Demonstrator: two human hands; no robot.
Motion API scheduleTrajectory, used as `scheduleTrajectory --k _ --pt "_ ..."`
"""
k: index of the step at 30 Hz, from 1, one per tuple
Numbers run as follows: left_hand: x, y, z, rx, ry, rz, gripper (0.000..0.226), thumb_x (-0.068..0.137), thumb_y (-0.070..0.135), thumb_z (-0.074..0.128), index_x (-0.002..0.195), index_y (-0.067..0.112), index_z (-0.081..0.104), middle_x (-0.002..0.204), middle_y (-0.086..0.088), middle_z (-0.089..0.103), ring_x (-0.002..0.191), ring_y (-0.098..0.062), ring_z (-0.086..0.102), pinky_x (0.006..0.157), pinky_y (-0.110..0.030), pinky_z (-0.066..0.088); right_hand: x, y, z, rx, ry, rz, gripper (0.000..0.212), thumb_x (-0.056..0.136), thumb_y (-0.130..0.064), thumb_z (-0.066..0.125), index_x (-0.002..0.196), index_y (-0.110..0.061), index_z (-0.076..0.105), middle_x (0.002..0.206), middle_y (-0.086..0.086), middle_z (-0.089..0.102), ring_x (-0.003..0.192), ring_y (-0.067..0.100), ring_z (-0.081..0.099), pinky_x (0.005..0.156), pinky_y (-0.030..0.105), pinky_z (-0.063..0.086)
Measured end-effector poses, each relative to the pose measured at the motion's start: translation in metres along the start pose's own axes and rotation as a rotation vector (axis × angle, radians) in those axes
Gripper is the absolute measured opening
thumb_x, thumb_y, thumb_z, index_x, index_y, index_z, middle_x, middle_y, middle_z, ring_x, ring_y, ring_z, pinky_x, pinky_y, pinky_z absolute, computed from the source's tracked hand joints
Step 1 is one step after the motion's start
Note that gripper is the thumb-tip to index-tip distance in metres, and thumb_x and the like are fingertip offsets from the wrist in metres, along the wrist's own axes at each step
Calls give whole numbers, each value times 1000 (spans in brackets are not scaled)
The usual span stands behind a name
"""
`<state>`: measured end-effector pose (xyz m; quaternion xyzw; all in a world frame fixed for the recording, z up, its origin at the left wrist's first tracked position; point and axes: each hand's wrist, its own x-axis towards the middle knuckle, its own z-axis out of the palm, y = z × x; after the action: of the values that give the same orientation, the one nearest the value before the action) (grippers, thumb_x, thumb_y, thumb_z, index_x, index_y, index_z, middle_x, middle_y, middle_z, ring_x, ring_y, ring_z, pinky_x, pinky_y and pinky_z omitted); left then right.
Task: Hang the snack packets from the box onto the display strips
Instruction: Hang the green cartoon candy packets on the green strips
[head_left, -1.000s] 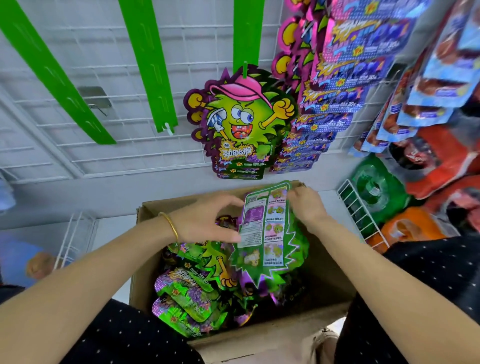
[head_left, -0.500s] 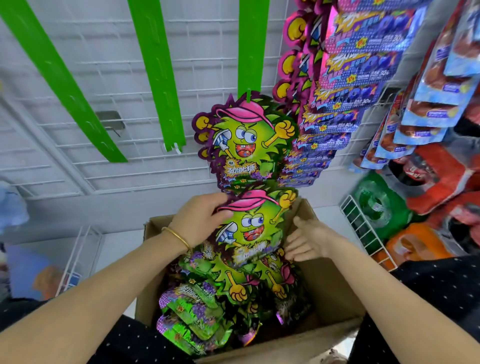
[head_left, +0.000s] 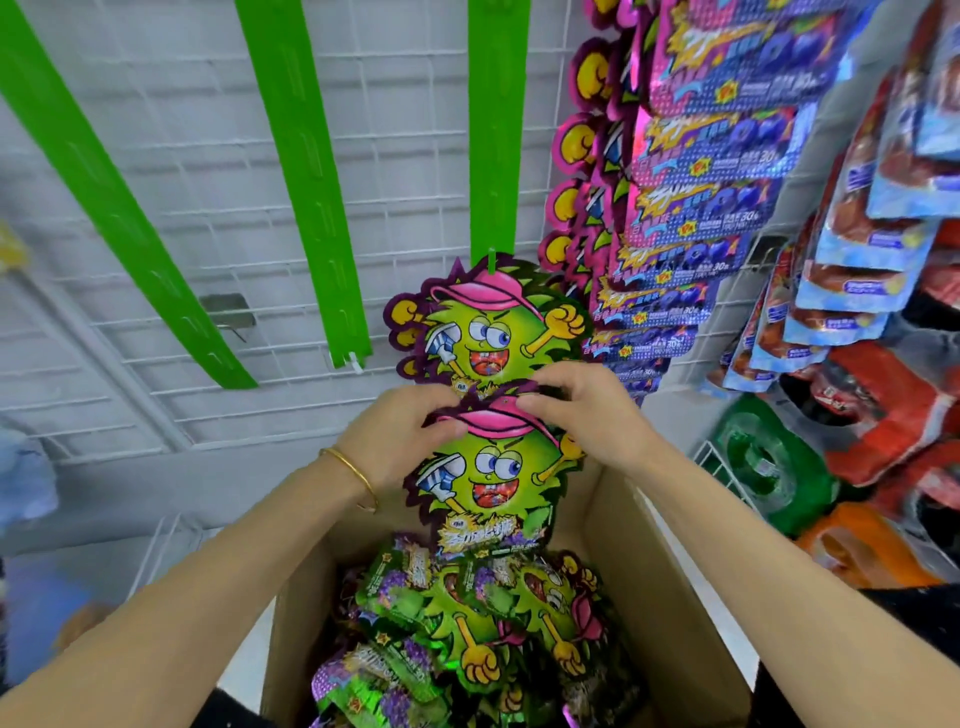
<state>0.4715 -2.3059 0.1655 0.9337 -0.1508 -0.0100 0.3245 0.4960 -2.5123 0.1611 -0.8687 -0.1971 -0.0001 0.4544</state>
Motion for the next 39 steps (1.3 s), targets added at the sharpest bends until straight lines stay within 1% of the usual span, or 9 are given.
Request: scheduleTrajectory --k 3,7,11,15,19,24,30,35,39 --pt "37 23 -30 -223 289 11 41 85 26 61 123 13 52 115 3 56 105 -9 54 94 -24 41 13 -10 -19 -37 72 -54 27 88 -20 62 75 3 58 65 12 50 60 15 41 55 26 29" --pt "92 59 -61 -338 559 6 41 88 16 58 125 2 47 107 -3 54 95 -11 51 82 -13 42 33 -31 -35 -78 142 -130 8 88 -15 62 83 -11 67 70 -12 53 64 -1 46 59 10 32" --pt "125 69 -70 -414 562 -31 30 86 23 61 106 0 59 85 -7 56 77 -18 52 74 -34 47 57 -47 -41 -199 308 -187 14 87 -18 62 95 -7 68 88 5 64 81 17 53 71 27 40" --pt "124 74 -77 -293 530 7 26 86 26 60 79 1 65 65 -8 52 57 -14 41 56 -28 33 77 -63 -46 -298 478 -242 16 88 -21 60 96 -8 66 90 8 64 84 26 56 75 41 46" --pt "119 79 -83 -270 503 -27 39 88 28 58 56 11 45 55 -4 32 55 -15 28 52 -30 22 92 -74 -44 -415 565 -234 18 90 -25 56 101 -12 63 95 7 61 88 26 56 71 37 45" --pt "117 82 -90 -330 439 -85 30 89 34 54 75 8 59 73 -13 49 68 -19 42 63 -29 29 96 -80 -42 -469 607 -258 18 91 -25 55 99 -9 59 93 10 61 87 29 57 67 37 42" --pt "116 83 -96 -396 449 -101 30 87 32 58 63 15 54 62 -5 46 62 -17 40 62 -28 30 96 -84 -40 -498 599 -272 17 91 -22 54 97 -6 55 92 12 61 85 32 56 65 37 40" --pt "111 80 -91 -446 481 -81 35 88 32 58 106 3 65 96 -20 68 93 -26 63 70 -20 37 94 -70 -35 -411 502 -228 19 90 -22 57 94 -4 55 90 15 61 83 32 56 68 39 43" --pt "108 71 -92 -446 450 -49 33 91 27 54 111 1 63 66 3 56 56 -5 51 55 -13 42 96 -65 -34 -422 406 -226 23 89 -23 59 92 -1 55 88 15 58 84 33 54 70 40 41"
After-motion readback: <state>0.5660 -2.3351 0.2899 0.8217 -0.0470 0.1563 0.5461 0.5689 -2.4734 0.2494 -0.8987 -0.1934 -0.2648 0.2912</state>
